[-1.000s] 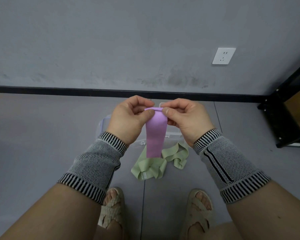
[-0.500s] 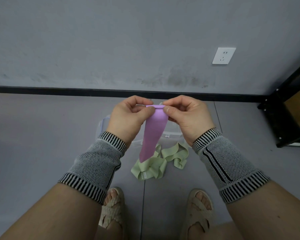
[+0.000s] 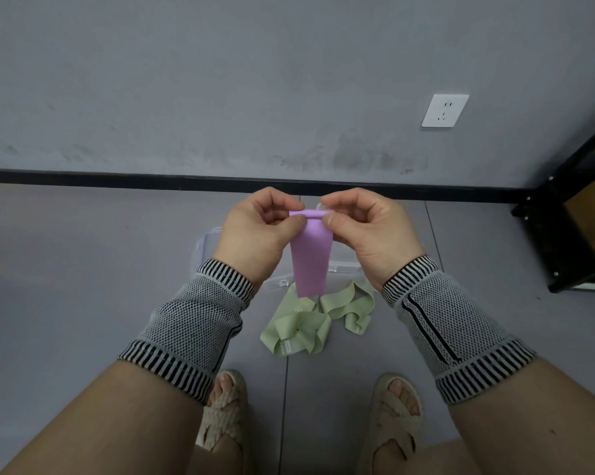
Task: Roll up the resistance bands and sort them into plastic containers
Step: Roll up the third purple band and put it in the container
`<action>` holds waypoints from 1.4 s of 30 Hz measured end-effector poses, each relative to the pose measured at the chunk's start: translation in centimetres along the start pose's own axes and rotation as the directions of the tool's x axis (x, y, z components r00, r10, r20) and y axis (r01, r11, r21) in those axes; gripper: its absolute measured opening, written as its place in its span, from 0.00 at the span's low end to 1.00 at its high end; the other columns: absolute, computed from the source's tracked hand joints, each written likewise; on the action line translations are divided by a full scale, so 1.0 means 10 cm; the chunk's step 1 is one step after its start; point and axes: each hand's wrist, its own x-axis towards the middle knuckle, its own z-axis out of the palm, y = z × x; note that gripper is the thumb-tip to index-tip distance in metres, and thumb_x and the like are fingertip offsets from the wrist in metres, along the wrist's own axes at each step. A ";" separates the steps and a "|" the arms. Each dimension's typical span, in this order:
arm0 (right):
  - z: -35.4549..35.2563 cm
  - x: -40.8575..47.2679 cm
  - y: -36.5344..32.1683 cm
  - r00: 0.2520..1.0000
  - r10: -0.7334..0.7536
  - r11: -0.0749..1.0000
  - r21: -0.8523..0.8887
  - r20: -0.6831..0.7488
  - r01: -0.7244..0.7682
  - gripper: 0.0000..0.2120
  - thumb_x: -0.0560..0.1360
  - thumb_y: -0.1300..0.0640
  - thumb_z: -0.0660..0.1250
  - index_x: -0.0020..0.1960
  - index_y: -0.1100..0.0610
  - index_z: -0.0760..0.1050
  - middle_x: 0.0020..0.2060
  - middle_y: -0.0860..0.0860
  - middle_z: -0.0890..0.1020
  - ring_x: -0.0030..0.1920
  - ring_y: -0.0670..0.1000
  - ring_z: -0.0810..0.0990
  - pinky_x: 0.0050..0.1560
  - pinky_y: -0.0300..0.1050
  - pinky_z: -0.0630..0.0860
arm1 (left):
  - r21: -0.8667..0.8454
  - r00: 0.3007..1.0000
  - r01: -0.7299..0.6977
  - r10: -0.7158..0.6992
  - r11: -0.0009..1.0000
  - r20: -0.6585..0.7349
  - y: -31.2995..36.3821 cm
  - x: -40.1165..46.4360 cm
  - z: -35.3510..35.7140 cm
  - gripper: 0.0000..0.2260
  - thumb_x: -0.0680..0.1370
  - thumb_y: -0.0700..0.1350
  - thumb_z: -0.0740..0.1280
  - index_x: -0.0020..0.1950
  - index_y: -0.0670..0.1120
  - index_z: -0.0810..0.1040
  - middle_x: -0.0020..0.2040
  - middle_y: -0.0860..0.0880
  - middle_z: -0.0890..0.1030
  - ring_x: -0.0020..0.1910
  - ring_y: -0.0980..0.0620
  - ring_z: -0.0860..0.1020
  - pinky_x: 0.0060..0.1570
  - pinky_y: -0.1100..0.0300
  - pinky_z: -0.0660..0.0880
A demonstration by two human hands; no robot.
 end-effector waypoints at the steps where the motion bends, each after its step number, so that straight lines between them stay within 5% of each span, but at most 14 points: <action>1: 0.00 0.00 0.00 1.000 0.000 1.000 -0.008 0.008 0.000 0.08 0.72 0.68 0.69 0.45 0.56 0.80 0.41 0.55 0.83 0.45 0.53 0.82 0.52 0.51 0.80 | -0.002 1.000 0.000 0.000 1.000 0.006 0.00 0.00 0.00 0.09 0.73 0.31 0.67 0.40 0.45 0.76 0.34 0.48 0.78 0.27 0.61 0.73 0.31 0.70 0.69; 5: 0.02 -0.01 0.01 1.000 0.005 0.998 -0.068 0.017 -0.004 0.05 0.73 0.66 0.70 0.43 0.56 0.80 0.40 0.57 0.84 0.40 0.49 0.82 0.45 0.43 0.81 | -0.020 1.000 0.009 -0.009 1.000 0.011 -0.03 0.01 0.00 0.09 0.73 0.32 0.68 0.40 0.45 0.77 0.37 0.46 0.80 0.35 0.54 0.77 0.36 0.65 0.73; 12: 0.00 0.00 0.02 0.998 -0.043 0.995 -0.087 -0.037 0.040 0.05 0.71 0.67 0.71 0.42 0.58 0.81 0.42 0.62 0.83 0.44 0.61 0.82 0.51 0.58 0.80 | 0.010 0.999 0.047 -0.047 0.999 0.001 -0.01 -0.01 0.03 0.05 0.74 0.36 0.69 0.44 0.46 0.78 0.27 0.56 0.79 0.25 0.64 0.72 0.29 0.71 0.68; 16: 0.01 -0.01 0.00 0.998 -0.060 0.996 -0.074 -0.026 0.058 0.06 0.70 0.68 0.71 0.42 0.59 0.80 0.41 0.61 0.83 0.41 0.50 0.79 0.50 0.49 0.79 | 0.004 1.000 0.030 -0.030 1.000 -0.001 -0.01 -0.01 0.03 0.04 0.73 0.37 0.70 0.41 0.45 0.79 0.27 0.55 0.79 0.26 0.63 0.73 0.29 0.71 0.68; 23: 0.01 -0.01 0.01 0.998 -0.067 0.996 -0.051 0.014 0.068 0.09 0.70 0.69 0.71 0.43 0.56 0.80 0.40 0.53 0.83 0.42 0.47 0.80 0.49 0.39 0.79 | 0.003 1.000 0.004 -0.004 1.000 -0.001 -0.02 0.00 0.01 0.06 0.73 0.34 0.70 0.41 0.45 0.78 0.31 0.53 0.79 0.28 0.62 0.75 0.30 0.70 0.70; 29: 0.00 -0.01 0.01 0.999 0.002 0.999 -0.046 0.034 -0.001 0.05 0.73 0.65 0.69 0.45 0.57 0.80 0.41 0.57 0.84 0.41 0.50 0.82 0.48 0.47 0.81 | 0.010 1.000 -0.015 0.015 1.000 -0.005 -0.02 0.00 0.00 0.08 0.73 0.34 0.70 0.41 0.47 0.78 0.35 0.50 0.80 0.34 0.57 0.77 0.37 0.67 0.73; 34: -0.01 -0.01 0.00 1.000 0.024 1.000 0.007 -0.004 -0.024 0.05 0.72 0.66 0.70 0.43 0.57 0.80 0.42 0.62 0.84 0.42 0.57 0.83 0.51 0.57 0.80 | -0.021 0.998 0.056 -0.056 0.998 -0.002 -0.03 0.00 0.02 0.06 0.74 0.39 0.70 0.48 0.48 0.78 0.34 0.53 0.83 0.30 0.61 0.76 0.32 0.69 0.70; 42: -0.01 0.02 0.02 0.995 -0.022 0.999 0.021 -0.100 0.024 0.11 0.70 0.69 0.71 0.37 0.53 0.80 0.35 0.52 0.82 0.39 0.50 0.80 0.51 0.56 0.79 | 0.047 0.999 0.022 -0.023 0.999 0.025 -0.02 -0.01 0.03 0.08 0.75 0.35 0.67 0.47 0.48 0.78 0.31 0.54 0.81 0.27 0.62 0.73 0.32 0.70 0.69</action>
